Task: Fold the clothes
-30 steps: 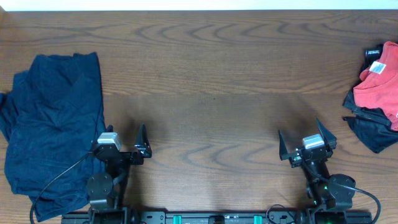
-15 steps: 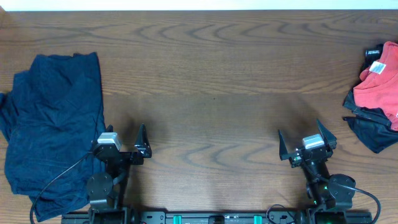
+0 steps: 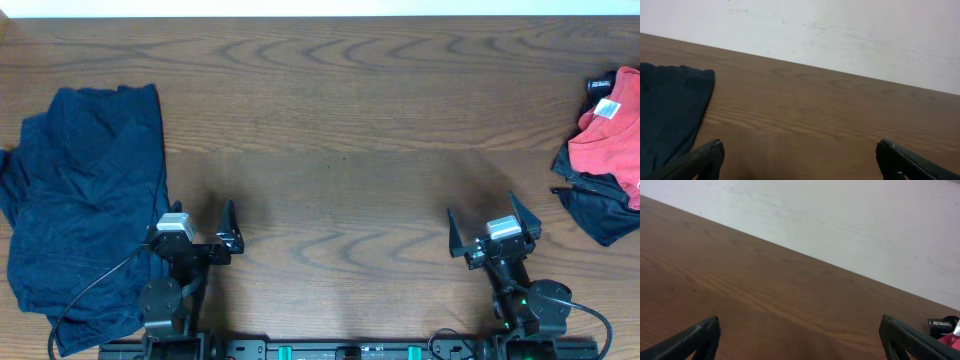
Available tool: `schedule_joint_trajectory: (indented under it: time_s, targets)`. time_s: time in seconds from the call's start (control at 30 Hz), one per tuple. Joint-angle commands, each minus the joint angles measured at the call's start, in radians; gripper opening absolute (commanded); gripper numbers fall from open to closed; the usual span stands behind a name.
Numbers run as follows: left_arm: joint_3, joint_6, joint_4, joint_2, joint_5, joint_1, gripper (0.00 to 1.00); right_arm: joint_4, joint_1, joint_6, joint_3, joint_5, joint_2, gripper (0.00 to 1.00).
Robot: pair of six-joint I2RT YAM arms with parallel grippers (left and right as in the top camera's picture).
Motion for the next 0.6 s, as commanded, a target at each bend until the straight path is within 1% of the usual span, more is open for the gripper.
schedule_joint_trajectory:
  time_s: [0.0, 0.3, 0.57]
  targets:
    - [-0.013, -0.013, -0.042, 0.003, 0.038, 0.003, 0.98, -0.005, -0.007, 0.009, -0.001, 0.01, 0.003, 0.99]
    - [-0.013, -0.016, -0.031, 0.003, 0.023, 0.003, 0.98, -0.005, -0.006, 0.009, -0.001, 0.01, 0.003, 0.99]
    - [0.007, -0.016, -0.029, 0.003, 0.039, 0.003, 0.98, -0.005, -0.007, 0.009, -0.001, 0.01, 0.003, 0.99]
